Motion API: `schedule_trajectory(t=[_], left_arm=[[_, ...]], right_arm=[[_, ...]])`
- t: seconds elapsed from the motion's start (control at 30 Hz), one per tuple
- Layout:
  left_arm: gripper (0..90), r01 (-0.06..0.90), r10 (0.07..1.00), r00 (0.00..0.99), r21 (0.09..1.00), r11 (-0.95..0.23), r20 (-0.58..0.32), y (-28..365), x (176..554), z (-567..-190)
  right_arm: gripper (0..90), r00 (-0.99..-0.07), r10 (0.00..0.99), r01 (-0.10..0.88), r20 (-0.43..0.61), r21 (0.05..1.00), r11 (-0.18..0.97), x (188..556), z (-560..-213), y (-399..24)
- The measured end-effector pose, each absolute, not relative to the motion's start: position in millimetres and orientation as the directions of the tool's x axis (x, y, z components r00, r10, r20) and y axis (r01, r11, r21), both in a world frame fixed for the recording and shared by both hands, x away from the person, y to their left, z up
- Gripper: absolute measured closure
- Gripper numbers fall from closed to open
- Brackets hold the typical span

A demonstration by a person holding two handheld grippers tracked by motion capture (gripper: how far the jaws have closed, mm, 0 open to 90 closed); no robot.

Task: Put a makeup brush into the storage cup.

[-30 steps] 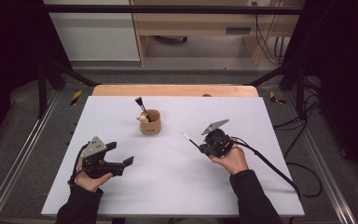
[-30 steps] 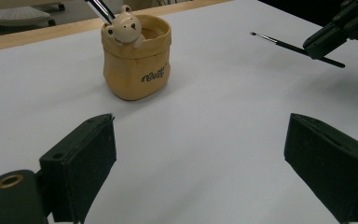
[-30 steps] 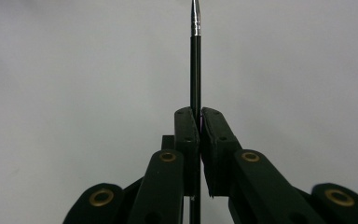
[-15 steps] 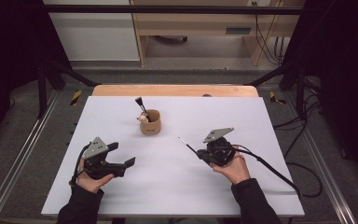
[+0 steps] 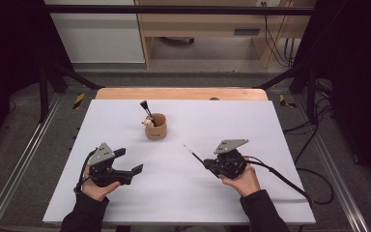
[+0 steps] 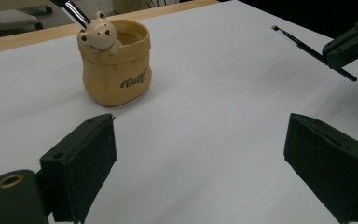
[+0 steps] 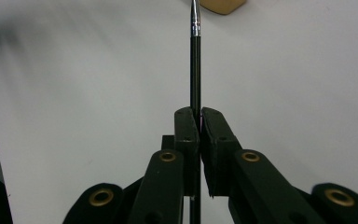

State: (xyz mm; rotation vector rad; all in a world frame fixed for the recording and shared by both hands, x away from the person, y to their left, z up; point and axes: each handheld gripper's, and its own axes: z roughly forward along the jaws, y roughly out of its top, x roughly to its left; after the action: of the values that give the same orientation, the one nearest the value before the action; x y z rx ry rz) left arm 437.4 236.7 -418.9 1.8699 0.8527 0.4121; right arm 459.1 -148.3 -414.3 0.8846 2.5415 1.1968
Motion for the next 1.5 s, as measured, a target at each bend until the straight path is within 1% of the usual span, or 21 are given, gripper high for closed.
schedule_trajectory(t=[0.2, 0.87, 1.5], left_arm=[[8.7, 0.366, 0.706, 0.703, 0.896, -0.251, -0.09, 232, 435, -417], [9.4, 0.343, 0.682, 0.722, 0.914, -0.215, -0.111, 213, 435, -406], [9.3, 0.302, 0.653, 0.749, 0.935, -0.186, -0.112, 191, 438, -384]], right_arm=[[85.9, -0.797, 0.596, 0.435, 0.098, 0.777, 0.454, 454, -411, -158], [85.9, -0.806, 0.577, 0.392, 0.132, 0.849, 0.353, 449, -405, -155], [85.8, -0.82, 0.557, 0.359, 0.131, 0.876, 0.323, 445, -399, -153]])
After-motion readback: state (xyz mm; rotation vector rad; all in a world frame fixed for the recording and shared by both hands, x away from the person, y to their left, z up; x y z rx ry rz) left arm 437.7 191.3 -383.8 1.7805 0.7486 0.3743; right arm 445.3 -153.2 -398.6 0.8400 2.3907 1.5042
